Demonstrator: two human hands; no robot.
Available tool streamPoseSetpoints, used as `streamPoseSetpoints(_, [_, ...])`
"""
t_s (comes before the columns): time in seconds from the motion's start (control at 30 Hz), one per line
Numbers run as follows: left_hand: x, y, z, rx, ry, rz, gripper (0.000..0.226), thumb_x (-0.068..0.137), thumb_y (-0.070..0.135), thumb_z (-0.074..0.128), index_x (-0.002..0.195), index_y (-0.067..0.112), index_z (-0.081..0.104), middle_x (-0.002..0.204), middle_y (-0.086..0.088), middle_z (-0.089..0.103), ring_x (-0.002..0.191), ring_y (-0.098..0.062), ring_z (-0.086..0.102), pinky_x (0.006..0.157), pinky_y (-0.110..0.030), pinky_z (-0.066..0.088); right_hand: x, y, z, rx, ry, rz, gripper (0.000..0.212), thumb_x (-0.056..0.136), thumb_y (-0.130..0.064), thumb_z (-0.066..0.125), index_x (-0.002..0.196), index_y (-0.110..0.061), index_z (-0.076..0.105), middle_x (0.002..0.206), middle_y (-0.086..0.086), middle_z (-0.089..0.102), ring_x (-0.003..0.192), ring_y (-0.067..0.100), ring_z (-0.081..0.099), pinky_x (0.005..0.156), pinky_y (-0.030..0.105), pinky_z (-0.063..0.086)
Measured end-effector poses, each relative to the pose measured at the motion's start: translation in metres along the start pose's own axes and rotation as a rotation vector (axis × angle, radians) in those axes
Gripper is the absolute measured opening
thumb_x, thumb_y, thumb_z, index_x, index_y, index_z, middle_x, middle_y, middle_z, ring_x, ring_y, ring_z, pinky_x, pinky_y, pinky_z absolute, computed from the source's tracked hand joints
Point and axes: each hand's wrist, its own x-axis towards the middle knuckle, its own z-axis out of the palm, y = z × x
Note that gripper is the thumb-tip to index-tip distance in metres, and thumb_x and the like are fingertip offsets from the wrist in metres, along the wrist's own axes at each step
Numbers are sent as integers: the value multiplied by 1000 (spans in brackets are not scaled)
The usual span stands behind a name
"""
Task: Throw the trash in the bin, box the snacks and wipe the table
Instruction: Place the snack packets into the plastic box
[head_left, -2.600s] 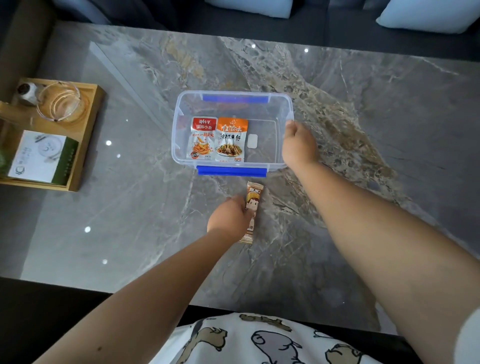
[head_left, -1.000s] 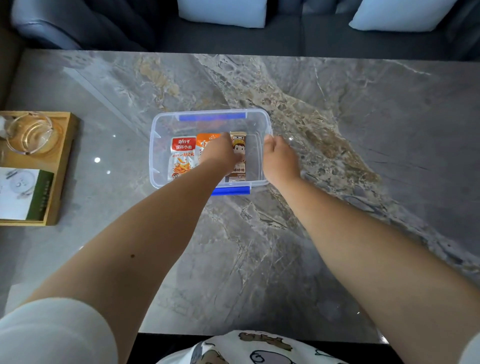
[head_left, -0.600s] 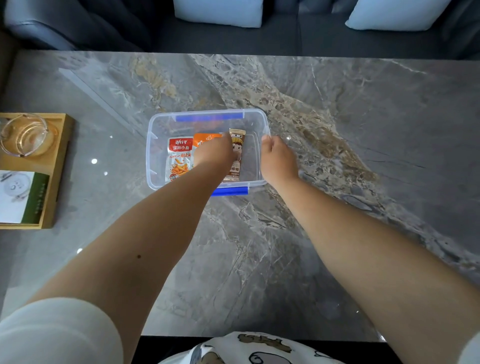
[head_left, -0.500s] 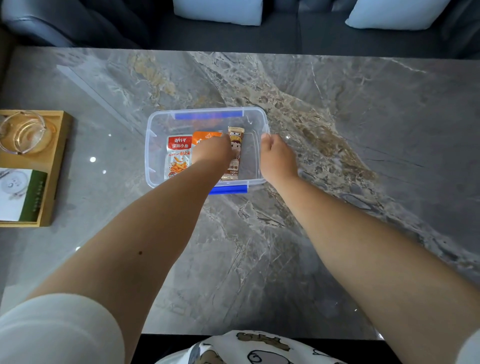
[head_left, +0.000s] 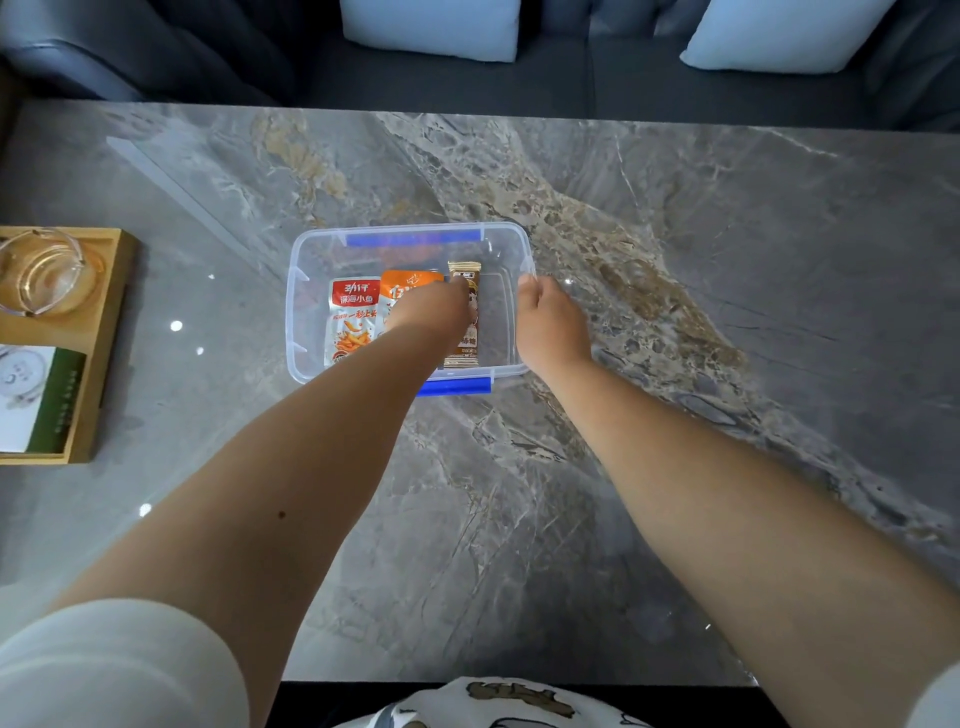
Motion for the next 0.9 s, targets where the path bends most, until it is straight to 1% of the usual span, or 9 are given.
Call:
streamPoseSetpoints(0.2, [-7, -1, -9, 33, -31, 11, 24, 94, 18, 45, 116, 9, 51, 67, -3, 46, 61, -26, 49, 49, -33, 35, 1, 0, 0, -28, -11, 1, 47, 101, -43, 22, 101, -10, 55, 67, -4, 49, 59, 9, 45, 47, 27, 26])
streamPoseSetpoints(0.37, [-19, -3, -24, 26, 22, 34, 19, 98, 24, 41, 109, 13, 54, 88, -8, 60, 74, -28, 51, 60, -37, 41, 3, -1, -1, -46, -38, 17, 50, 101, -45, 21, 108, -10, 55, 71, -4, 49, 65, 18, 49, 50, 29, 28])
streamPoseSetpoints(0.5, [-36, -8, -39, 47, 67, 60, 22, 99, 26, 38, 108, 13, 54, 96, -10, 64, 88, -32, 58, 63, -37, 44, 6, -8, -7, -36, -125, 65, 52, 100, -44, 19, 110, -10, 56, 87, 4, 57, 74, 21, 53, 64, 33, 37])
streamPoseSetpoints(0.6, [-52, -14, -50, -33, 98, 44, 23, 99, 26, 37, 105, 15, 56, 102, -11, 65, 86, -31, 58, 66, -37, 47, 9, -15, -15, 9, -239, 130, 54, 100, -43, 19, 112, -7, 57, 89, 10, 59, 70, 19, 54, 61, 31, 40])
streamPoseSetpoints(0.67, [-64, -22, -54, -63, 126, 24, 25, 98, 25, 37, 110, 14, 57, 109, -12, 63, 91, -32, 60, 68, -36, 45, 10, -18, -19, 44, -288, 192, 52, 99, -43, 23, 116, -6, 56, 96, 13, 60, 72, 20, 56, 60, 29, 43])
streamPoseSetpoints(0.7, [-71, -27, -55, -69, 146, 16, 27, 98, 26, 38, 113, 13, 57, 112, -12, 63, 93, -32, 61, 68, -36, 43, 9, -20, -21, 70, -300, 223, 52, 99, -43, 25, 116, -5, 56, 100, 15, 61, 76, 23, 58, 63, 31, 48])
streamPoseSetpoints(0.77, [-87, -38, -56, -72, 176, 6, 30, 98, 30, 40, 114, 13, 58, 114, -11, 62, 96, -32, 60, 71, -37, 44, 8, -22, -23, 94, -314, 256, 50, 99, -41, 28, 113, -4, 58, 103, 17, 63, 84, 27, 62, 76, 37, 54])
streamPoseSetpoints(0.83, [-103, -50, -53, -73, 192, 5, 32, 96, 33, 41, 114, 13, 59, 115, -11, 60, 101, -33, 58, 81, -40, 46, 5, -25, -24, 124, -332, 272, 48, 99, -41, 29, 108, -4, 59, 104, 17, 64, 88, 28, 63, 83, 41, 54])
streamPoseSetpoints(0.9, [-120, -61, -48, -79, 217, -5, 33, 96, 36, 42, 114, 15, 59, 116, -10, 60, 102, -32, 57, 83, -41, 45, 2, -26, -26, 227, -367, 309, 49, 98, -45, 32, 110, -6, 58, 110, 17, 64, 91, 28, 62, 85, 45, 53])
